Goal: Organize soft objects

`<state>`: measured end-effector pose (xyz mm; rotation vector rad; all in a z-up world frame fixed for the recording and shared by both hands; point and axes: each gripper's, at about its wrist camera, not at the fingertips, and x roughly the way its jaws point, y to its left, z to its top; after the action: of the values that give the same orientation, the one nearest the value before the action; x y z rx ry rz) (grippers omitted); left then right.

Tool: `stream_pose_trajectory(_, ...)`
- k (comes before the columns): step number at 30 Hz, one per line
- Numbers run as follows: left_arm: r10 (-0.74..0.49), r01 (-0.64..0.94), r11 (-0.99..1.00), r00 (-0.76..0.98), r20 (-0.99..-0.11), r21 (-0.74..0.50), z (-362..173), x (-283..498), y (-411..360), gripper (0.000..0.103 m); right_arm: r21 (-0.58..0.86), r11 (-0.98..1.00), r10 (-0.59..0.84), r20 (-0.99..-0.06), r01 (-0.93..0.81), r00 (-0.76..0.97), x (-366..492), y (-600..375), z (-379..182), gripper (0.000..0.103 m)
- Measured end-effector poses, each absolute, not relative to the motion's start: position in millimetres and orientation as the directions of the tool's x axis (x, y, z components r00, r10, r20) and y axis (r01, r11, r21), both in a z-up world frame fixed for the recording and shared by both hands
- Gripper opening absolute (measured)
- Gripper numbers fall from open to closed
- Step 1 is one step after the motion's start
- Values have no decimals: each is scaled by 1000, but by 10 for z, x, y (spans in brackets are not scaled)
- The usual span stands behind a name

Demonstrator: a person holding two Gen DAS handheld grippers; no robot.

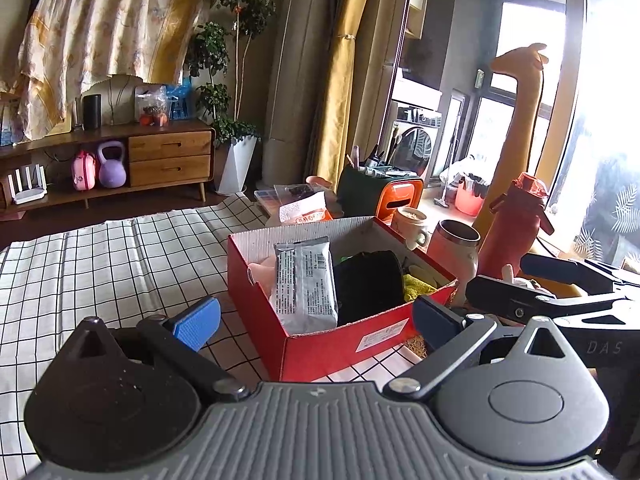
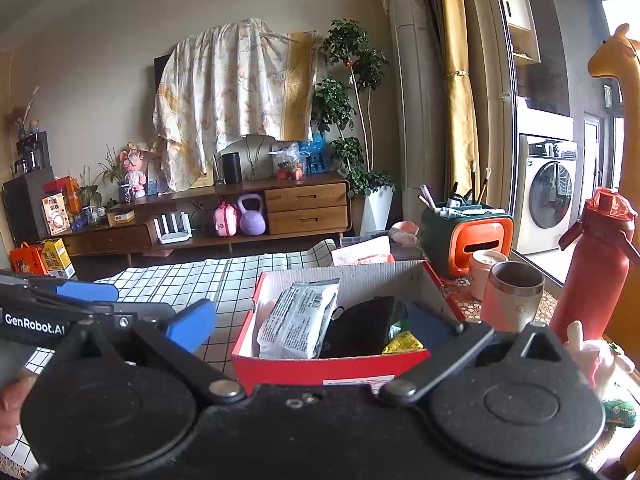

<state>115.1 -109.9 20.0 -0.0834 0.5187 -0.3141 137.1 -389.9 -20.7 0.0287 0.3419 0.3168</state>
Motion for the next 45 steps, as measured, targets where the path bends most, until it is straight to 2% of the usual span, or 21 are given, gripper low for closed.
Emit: stream_pose_trajectory(45,-290,251,957,835,-468,-146,209,1041,-1088,103,82,952,304,-336,-294,892,1344,-3923,-239,103)
